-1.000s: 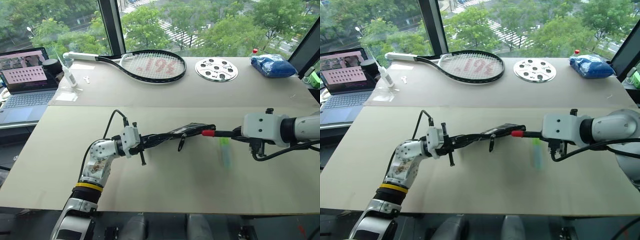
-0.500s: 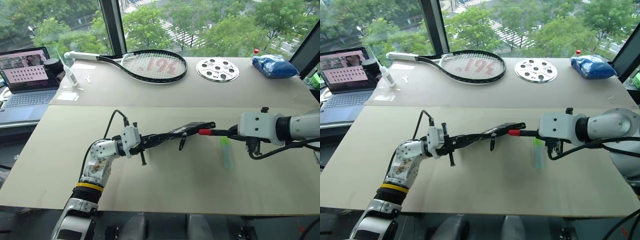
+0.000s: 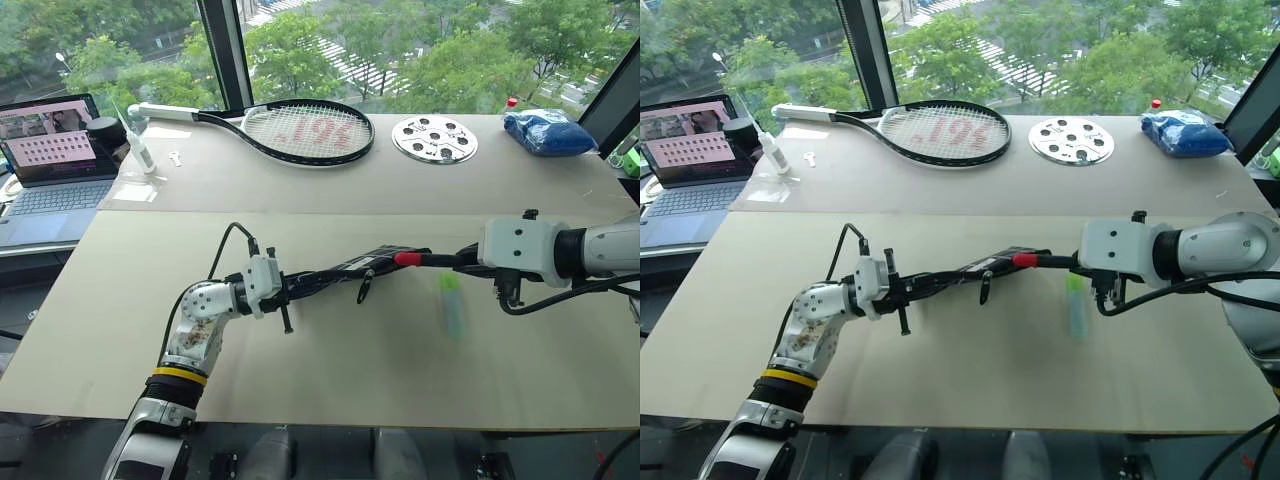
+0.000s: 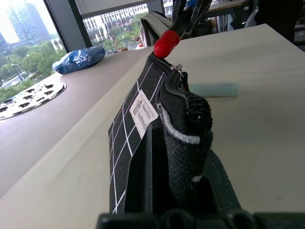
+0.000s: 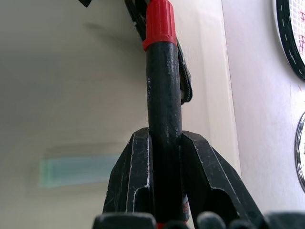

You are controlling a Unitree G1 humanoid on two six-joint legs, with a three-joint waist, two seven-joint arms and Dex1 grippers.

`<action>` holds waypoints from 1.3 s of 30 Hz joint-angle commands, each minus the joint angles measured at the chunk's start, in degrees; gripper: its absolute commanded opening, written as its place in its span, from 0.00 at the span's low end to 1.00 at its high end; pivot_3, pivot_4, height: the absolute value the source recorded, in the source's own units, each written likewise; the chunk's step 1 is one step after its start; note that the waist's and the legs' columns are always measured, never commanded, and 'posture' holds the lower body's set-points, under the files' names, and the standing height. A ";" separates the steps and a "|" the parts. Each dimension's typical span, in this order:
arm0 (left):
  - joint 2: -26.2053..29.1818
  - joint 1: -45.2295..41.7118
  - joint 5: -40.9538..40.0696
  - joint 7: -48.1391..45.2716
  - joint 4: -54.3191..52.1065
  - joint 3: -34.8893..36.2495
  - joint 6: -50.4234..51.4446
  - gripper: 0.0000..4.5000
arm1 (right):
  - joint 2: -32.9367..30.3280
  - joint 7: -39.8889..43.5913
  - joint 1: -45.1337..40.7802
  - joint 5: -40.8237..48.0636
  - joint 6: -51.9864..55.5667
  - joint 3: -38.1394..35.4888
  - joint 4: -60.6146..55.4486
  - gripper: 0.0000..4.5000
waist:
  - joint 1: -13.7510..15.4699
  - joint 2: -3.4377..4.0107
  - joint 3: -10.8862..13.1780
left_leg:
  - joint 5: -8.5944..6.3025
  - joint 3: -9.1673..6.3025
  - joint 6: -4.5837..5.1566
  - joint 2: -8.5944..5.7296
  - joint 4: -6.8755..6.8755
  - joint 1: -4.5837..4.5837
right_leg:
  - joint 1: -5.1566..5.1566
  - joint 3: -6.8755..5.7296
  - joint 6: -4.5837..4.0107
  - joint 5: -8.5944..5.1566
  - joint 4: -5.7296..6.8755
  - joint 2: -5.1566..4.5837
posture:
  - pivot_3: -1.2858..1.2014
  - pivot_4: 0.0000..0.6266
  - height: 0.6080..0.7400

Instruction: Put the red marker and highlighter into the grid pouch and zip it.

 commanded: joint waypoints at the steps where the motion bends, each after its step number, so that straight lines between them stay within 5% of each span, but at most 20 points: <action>1: -0.14 -0.12 -0.20 -0.30 -1.63 -0.15 -1.21 0.00 | -0.11 -1.12 -0.66 -3.06 -2.22 1.08 -0.91 0.11 | 0.00 0.00 0.00 | 0.00 0.00 0.00 0.00 0.00 0.00 | 0.00 0.00 0.00 0.00 0.00 0.00 | 0.52 0.24 1.00; 12: -0.12 -0.77 -0.60 -0.72 -0.56 0.25 -1.70 0.00 | 0.73 -1.36 -1.16 -5.78 -2.72 2.47 -0.93 0.11 | 0.01 0.00 0.00 | 0.01 0.00 -0.02 -0.01 0.00 0.00 | 0.00 0.00 0.00 0.00 -0.01 -0.01 | 0.52 0.24 1.00; 23: -0.49 -1.07 -0.61 -1.91 1.23 0.24 -3.27 0.00 | 11.76 -3.04 -9.04 -17.99 -9.14 16.73 -0.74 0.11 | -0.20 0.00 0.00 | 0.06 0.00 -0.11 0.03 -0.01 0.00 | -0.03 0.00 -0.02 0.01 0.01 0.04 | 0.52 0.24 1.00; 31: -0.46 -0.48 -0.61 -1.38 0.39 0.27 -2.92 0.00 | 22.50 -17.84 -13.00 -33.79 -19.51 23.02 8.54 0.11 | -0.18 0.00 0.00 | 0.20 0.00 -0.36 0.02 0.00 -0.02 | -0.06 0.00 -0.02 0.04 0.02 0.05 | 0.52 0.24 1.00; 36: -0.29 -0.40 -0.65 -1.19 0.01 0.28 -2.72 0.00 | 23.77 -20.64 -11.40 -34.58 -25.28 22.43 12.71 0.11 | -0.11 0.00 0.00 | 0.23 0.00 -0.41 0.02 -0.02 -0.03 | -0.06 0.00 -0.05 0.06 0.03 0.05 | 0.52 0.24 1.00; 39: -0.13 -0.43 -0.72 -1.06 -0.08 0.33 -2.63 0.00 | 23.44 -18.57 -9.48 -30.81 -23.81 19.73 13.03 0.37 | -0.07 0.00 0.00 | 0.23 0.00 -0.40 0.02 -0.03 -0.04 | -0.03 0.00 -0.05 0.06 0.00 0.05 | 0.52 0.24 1.00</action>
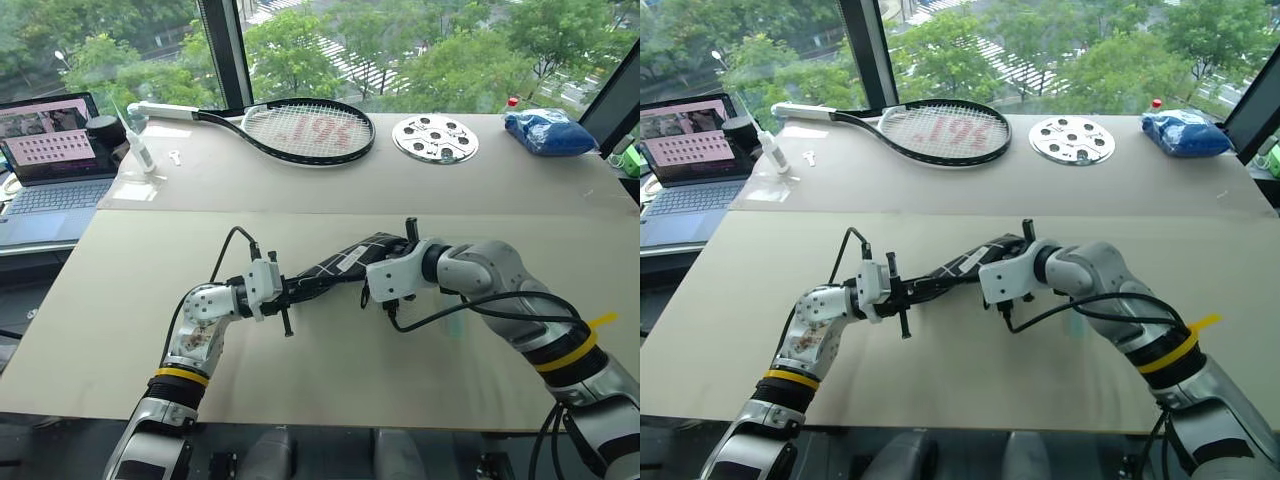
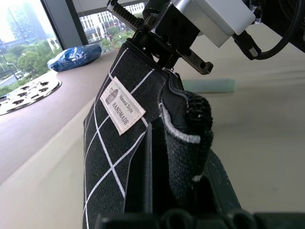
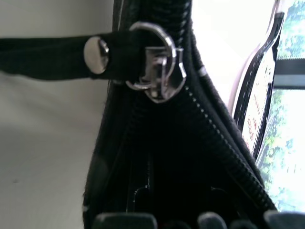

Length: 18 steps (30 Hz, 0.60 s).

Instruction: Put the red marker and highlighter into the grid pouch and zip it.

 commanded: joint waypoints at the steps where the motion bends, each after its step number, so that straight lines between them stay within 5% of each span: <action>1: -0.01 -0.17 -0.73 0.06 -2.26 0.51 -0.81 0.00 | -0.51 0.34 1.18 4.30 0.15 -5.29 0.31 0.46 | -0.06 0.00 0.00 | 0.00 0.00 0.01 0.00 0.00 0.00 | 0.00 0.00 0.00 0.00 -0.01 0.00 | 0.52 0.24 1.00; 3: 0.02 -0.17 -0.79 0.13 -2.25 0.52 -0.71 0.00 | -1.52 3.77 0.82 8.65 2.60 -7.90 0.66 0.61 | -0.12 0.00 0.00 | -0.01 0.00 0.01 0.00 0.00 0.00 | 0.00 0.00 0.00 0.00 0.00 0.00 | 0.52 0.24 1.00; 12: -0.10 -0.23 -1.26 0.79 -1.88 0.89 -0.03 0.00 | -7.50 17.46 0.75 39.48 23.03 -29.53 -4.27 0.61 | 0.10 0.00 0.00 | -0.12 -0.01 0.21 0.00 0.00 0.00 | 0.02 0.00 -0.01 0.00 -0.01 0.00 | 0.52 0.24 1.00; 18: -0.26 -0.26 -1.31 0.72 -1.33 1.11 -0.13 0.00 | -11.75 22.26 10.88 52.68 34.90 -40.80 -6.01 0.61 | 0.17 -0.01 0.00 | -0.21 -0.04 0.37 0.03 -0.03 0.02 | 0.08 -0.05 0.00 0.00 -0.04 0.01 | 0.52 0.24 1.00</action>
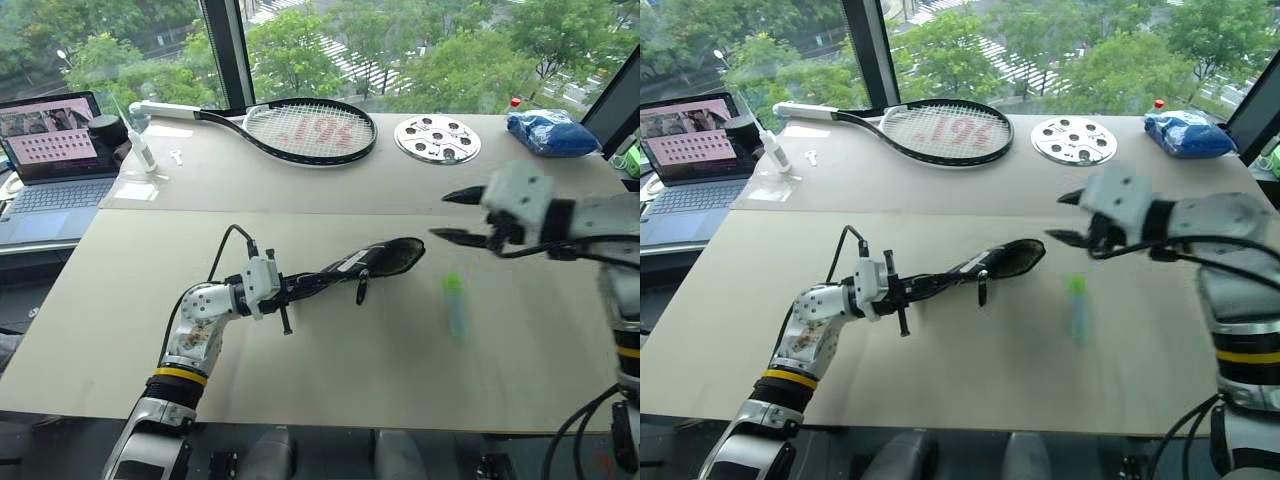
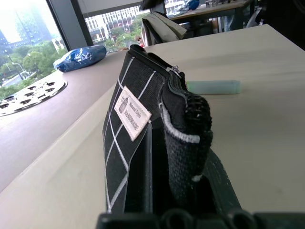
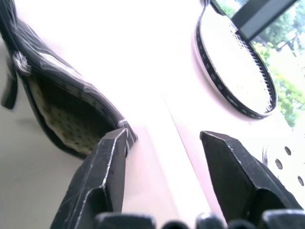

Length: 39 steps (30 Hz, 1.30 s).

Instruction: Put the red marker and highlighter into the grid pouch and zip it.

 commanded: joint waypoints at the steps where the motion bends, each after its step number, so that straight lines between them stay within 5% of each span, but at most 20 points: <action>1: -0.28 -0.40 -0.81 0.09 -0.80 0.79 -0.62 0.00 | -1.98 1.25 6.56 6.24 7.11 -4.95 -2.29 0.61 | -0.01 0.00 0.00 | -0.03 0.00 0.05 0.00 0.01 0.01 | 0.03 -0.01 0.00 0.00 0.01 0.00 | 0.52 0.24 1.00; 5: -0.26 -0.37 -0.94 0.12 -0.98 0.96 -0.45 0.00 | -0.29 -4.86 13.78 6.66 14.10 -4.10 -5.24 0.61 | -0.17 0.01 0.00 | -0.06 0.03 0.10 0.01 0.03 0.02 | -0.01 0.02 0.00 0.00 0.07 0.00 | 0.52 0.24 1.00; 14: -0.38 -0.21 -0.85 0.07 -1.56 0.65 -0.06 0.00 | 6.62 -22.70 14.94 1.70 25.42 4.04 -6.39 0.61 | 0.07 0.01 0.00 | -0.03 0.03 0.06 -0.01 0.10 0.03 | -0.02 0.07 -0.02 0.03 0.06 -0.01 | 0.52 0.24 1.00; 39: -1.36 0.13 -0.53 0.39 -0.99 0.58 -0.81 0.00 | 7.64 -31.44 27.43 -0.29 29.11 4.83 -14.67 0.61 | 0.10 -0.15 -0.11 | -0.05 0.02 0.09 -0.04 0.12 0.11 | 0.11 0.06 0.04 0.06 0.04 -0.02 | 0.52 0.24 1.00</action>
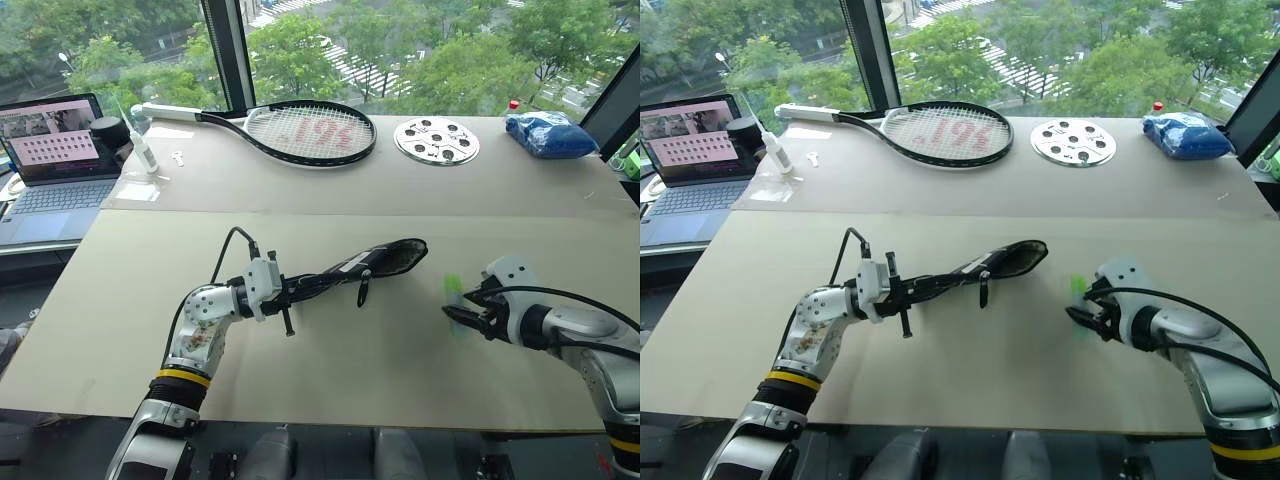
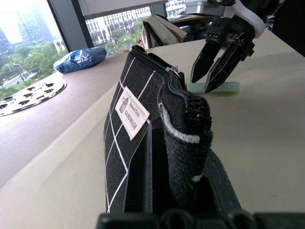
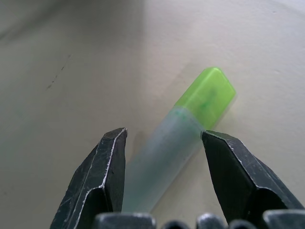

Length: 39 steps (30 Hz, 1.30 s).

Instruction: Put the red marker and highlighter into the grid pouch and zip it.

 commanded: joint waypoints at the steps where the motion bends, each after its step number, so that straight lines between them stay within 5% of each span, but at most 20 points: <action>1: -0.29 -0.23 -0.48 0.21 -1.03 0.45 -0.97 0.00 | -1.17 -1.21 3.45 -2.11 -0.17 2.79 -0.79 0.61 | 0.07 -0.03 -0.02 | 0.00 -0.01 0.00 0.00 0.00 0.00 | 0.01 -0.01 0.00 0.00 0.00 0.00 | 0.52 0.24 1.00; 7: -0.48 -0.64 -0.30 -0.01 -0.26 0.42 -1.38 0.00 | -2.74 -2.43 4.44 -3.83 -1.17 4.26 -0.67 0.61 | 0.50 -0.05 -0.03 | -0.01 0.00 0.01 -0.01 0.00 0.06 | 0.07 0.00 0.01 -0.01 -0.04 -0.01 | 0.52 0.24 1.00; 12: -0.50 -0.68 -0.17 -0.06 0.14 0.53 -1.82 0.00 | -2.76 -2.90 3.73 -4.57 -2.23 5.40 0.05 0.28 | 0.64 -0.07 -0.04 | -0.01 0.00 0.01 -0.01 0.00 0.12 | 0.12 0.00 0.01 -0.01 -0.06 -0.01 | 0.52 0.24 1.00; 14: -0.45 -0.59 -0.17 -0.10 0.25 0.58 -1.99 0.00 | -2.93 -3.04 2.95 -4.79 -2.47 5.48 0.49 0.22 | 0.64 -0.09 -0.05 | 0.00 0.00 0.01 0.00 0.00 0.14 | 0.13 0.00 0.01 -0.01 -0.06 -0.01 | 0.52 0.24 1.00; 20: -0.21 -0.51 -0.17 -0.11 0.27 0.62 -2.18 0.00 | -3.62 -3.20 -5.03 -5.04 -7.80 1.40 4.80 0.22 | 0.60 -0.10 -0.04 | 0.00 0.01 -0.01 0.00 0.01 0.17 | 0.11 0.01 -0.01 0.00 -0.05 0.00 | 0.52 0.24 1.00; 26: 0.06 -0.84 -0.26 -0.25 0.35 0.61 -1.99 0.00 | -5.95 6.55 -16.96 7.63 -5.55 -8.09 3.62 0.22 | 0.00 0.05 0.02 | 0.03 0.00 -0.05 0.05 -0.03 0.04 | -0.07 0.04 -0.03 0.00 -0.06 0.06 | 0.52 0.24 1.00; 30: 0.13 -1.12 -0.26 -0.24 0.12 0.58 -1.84 0.00 | -15.98 17.58 -14.12 6.16 -12.62 -4.59 -2.00 0.22 | 0.23 0.03 0.02 | -0.01 -0.07 0.02 0.12 -0.12 -0.07 | -0.04 -0.10 -0.04 0.01 -0.06 0.13 | 0.52 0.24 1.00; 39: 0.11 -1.06 -0.32 -0.02 -0.36 0.53 -1.47 0.00 | -23.51 17.52 -16.15 -9.65 -26.13 7.97 0.72 0.22 | -0.22 0.03 0.02 | -0.05 0.04 0.09 0.13 -0.04 -0.10 | -0.11 -0.05 0.00 -0.01 -0.04 0.10 | 0.52 0.24 1.00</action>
